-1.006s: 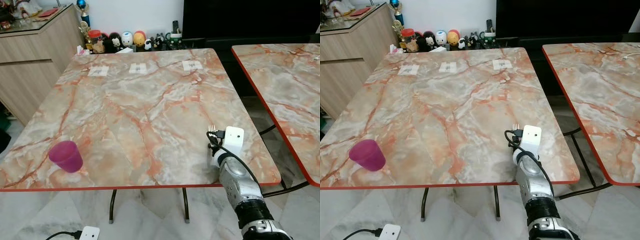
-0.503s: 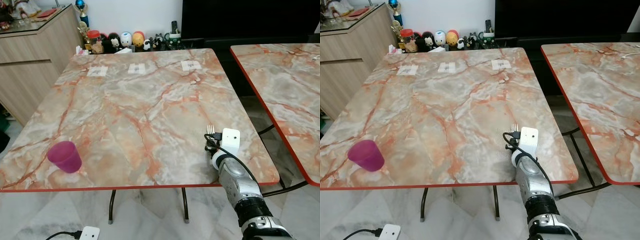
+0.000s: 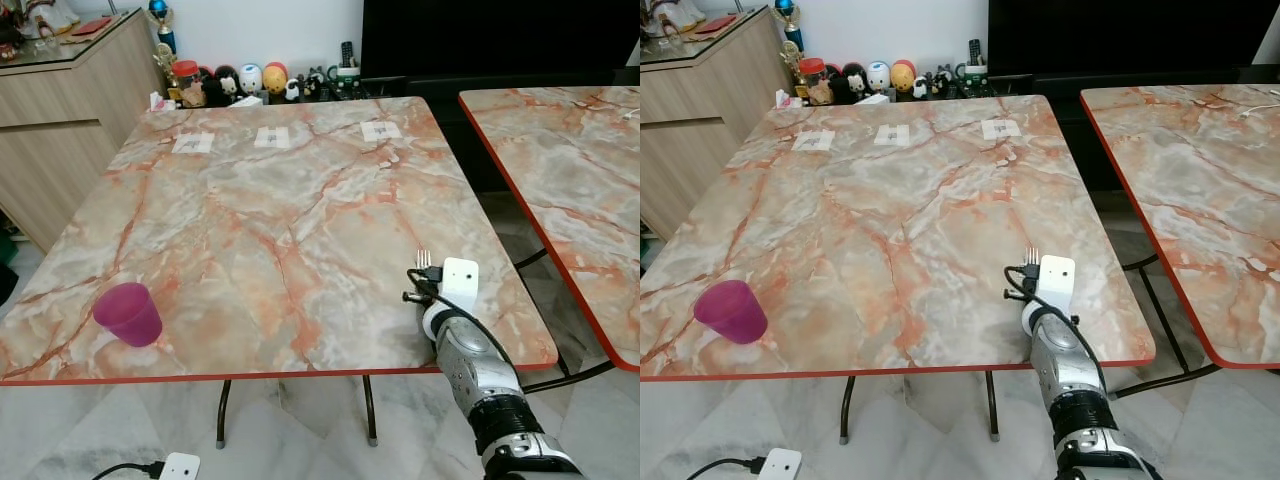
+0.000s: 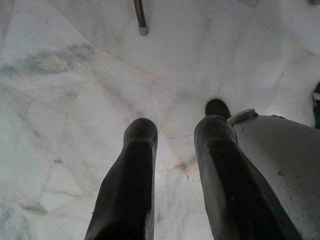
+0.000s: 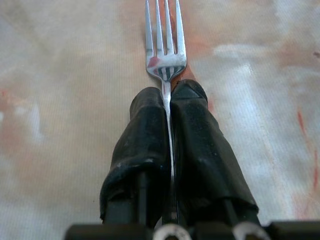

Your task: Setting the table

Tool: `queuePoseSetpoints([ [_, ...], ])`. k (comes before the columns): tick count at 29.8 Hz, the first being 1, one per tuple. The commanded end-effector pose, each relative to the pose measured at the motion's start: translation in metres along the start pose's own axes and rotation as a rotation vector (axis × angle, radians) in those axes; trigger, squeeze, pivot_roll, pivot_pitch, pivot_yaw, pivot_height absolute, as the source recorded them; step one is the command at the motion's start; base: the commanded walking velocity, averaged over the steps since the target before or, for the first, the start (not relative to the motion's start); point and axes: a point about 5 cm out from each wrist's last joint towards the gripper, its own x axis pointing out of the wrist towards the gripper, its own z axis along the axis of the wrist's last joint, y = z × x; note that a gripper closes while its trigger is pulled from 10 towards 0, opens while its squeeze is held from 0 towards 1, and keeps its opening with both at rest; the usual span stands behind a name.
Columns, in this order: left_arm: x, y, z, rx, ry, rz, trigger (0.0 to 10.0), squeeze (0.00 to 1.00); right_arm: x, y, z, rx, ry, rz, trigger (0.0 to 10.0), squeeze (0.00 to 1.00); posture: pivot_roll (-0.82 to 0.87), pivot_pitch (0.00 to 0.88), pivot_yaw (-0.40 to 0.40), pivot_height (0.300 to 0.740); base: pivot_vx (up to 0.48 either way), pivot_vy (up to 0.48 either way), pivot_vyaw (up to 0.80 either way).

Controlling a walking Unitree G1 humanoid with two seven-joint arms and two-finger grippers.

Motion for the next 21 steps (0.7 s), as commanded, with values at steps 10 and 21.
queuePoseSetpoints([
  [10, -0.001, 0.001, -0.007, -0.001, 0.029, -0.004, 10.0, 0.00, -0.002, 0.004, -0.002, -0.038, -0.055, -0.003, 0.0, 0.00, -0.11, 0.032, 0.058, 0.740, 0.000, 0.000, 0.00],
  [21, -0.001, 0.002, -0.005, 0.032, 0.024, 0.015, 10.0, 0.00, -0.042, -0.004, 0.021, -0.106, -0.474, 0.008, 10.0, 0.00, -0.12, 0.033, 0.058, 0.740, 0.000, -0.027, 0.00],
])
